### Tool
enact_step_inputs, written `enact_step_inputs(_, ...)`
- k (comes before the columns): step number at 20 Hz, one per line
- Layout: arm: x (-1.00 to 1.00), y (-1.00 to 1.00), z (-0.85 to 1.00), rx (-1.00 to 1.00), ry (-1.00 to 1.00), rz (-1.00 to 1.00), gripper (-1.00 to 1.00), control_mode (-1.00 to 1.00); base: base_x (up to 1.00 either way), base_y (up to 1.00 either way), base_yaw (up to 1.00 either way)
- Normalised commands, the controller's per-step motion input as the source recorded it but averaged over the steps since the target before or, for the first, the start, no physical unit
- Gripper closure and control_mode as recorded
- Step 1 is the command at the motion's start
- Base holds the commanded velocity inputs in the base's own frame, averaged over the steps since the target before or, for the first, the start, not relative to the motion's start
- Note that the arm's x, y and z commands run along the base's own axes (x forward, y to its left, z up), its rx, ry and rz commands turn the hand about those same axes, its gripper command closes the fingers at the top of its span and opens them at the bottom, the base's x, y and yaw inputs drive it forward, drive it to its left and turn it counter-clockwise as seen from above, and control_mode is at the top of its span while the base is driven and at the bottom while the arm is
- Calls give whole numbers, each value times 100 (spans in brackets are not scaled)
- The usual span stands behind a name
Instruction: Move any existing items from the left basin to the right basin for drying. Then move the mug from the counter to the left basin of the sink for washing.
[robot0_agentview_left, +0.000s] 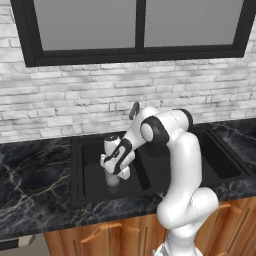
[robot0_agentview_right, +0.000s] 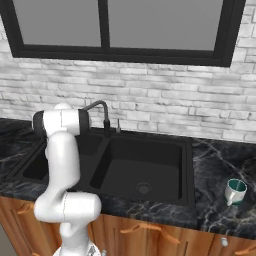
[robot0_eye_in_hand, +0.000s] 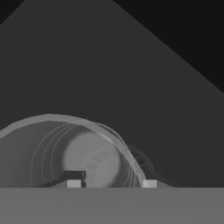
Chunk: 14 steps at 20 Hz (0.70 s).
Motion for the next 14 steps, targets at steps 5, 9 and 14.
enact_step_inputs(5, -11, 0, -3, 0, -4, 0, 100, -100, 0, 0, 0)
enact_step_inputs(9, -21, 2, 34, 0, -12, 0, 100, -100, 0, 0, 0)
enact_step_inputs(14, -25, 4, 57, 0, -9, 0, 100, -100, 0, 0, 0)
